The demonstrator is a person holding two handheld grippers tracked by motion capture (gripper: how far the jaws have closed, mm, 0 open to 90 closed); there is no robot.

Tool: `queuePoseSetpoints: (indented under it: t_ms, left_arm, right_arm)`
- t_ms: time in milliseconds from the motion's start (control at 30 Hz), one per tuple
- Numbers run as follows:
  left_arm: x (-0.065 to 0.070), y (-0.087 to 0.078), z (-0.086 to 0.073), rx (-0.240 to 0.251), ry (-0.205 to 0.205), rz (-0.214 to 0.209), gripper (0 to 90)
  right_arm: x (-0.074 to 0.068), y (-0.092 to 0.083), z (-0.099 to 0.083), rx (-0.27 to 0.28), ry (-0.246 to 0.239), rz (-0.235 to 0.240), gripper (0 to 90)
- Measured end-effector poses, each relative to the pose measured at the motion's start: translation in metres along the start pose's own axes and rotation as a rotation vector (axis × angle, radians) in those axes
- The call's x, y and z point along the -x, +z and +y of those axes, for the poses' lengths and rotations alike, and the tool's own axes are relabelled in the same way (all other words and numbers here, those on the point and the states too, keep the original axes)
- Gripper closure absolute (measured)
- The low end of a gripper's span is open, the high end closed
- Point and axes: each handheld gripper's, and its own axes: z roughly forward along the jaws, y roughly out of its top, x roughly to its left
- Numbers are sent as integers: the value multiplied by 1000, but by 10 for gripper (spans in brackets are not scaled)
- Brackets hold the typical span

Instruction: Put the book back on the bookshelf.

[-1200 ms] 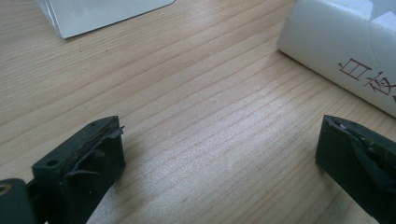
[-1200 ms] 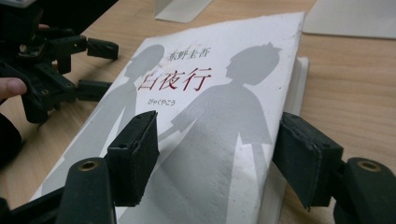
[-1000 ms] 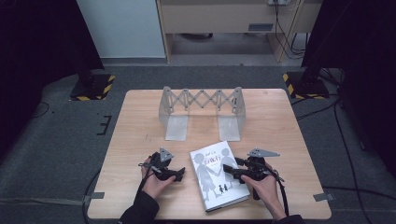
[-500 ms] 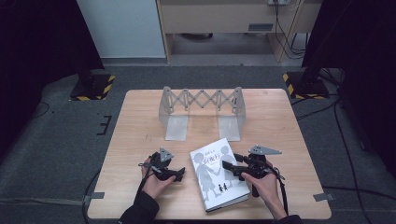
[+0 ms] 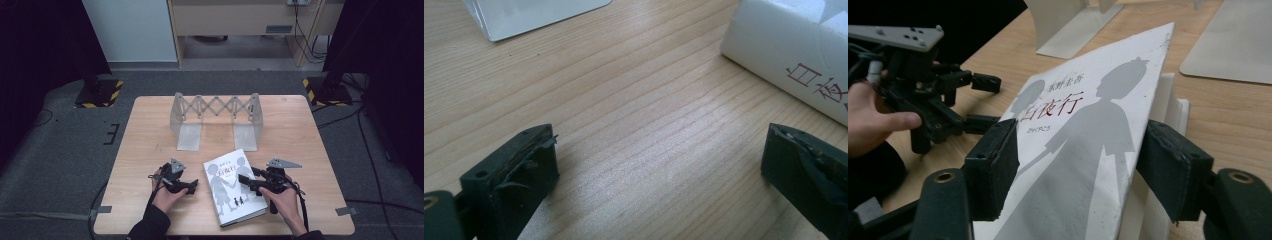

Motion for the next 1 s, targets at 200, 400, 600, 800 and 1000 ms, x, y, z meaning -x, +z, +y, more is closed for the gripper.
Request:
queuePoseSetpoints:
  t_ms: [200, 400, 600, 800, 1000]
  left_arm:
    - [0, 0, 0, 1, 2, -2, 12]
    - [0, 0, 1, 3, 4, -3, 20]
    - [0, 0, 0, 8, 6, -6, 35]
    - [0, -1, 0, 8, 8, -8, 43]
    - [0, -1, 0, 9, 10, -9, 53]
  right_arm:
    - [-2, 2, 8, 11, -6, 17, 335]
    - [1, 5, 5, 2, 4, 19, 325]
    - [-3, 1, 5, 2, 5, 35, 340]
    - [-3, 7, 6, -17, -5, 29, 316]
    - [-1, 9, 0, -50, -6, 22, 320]
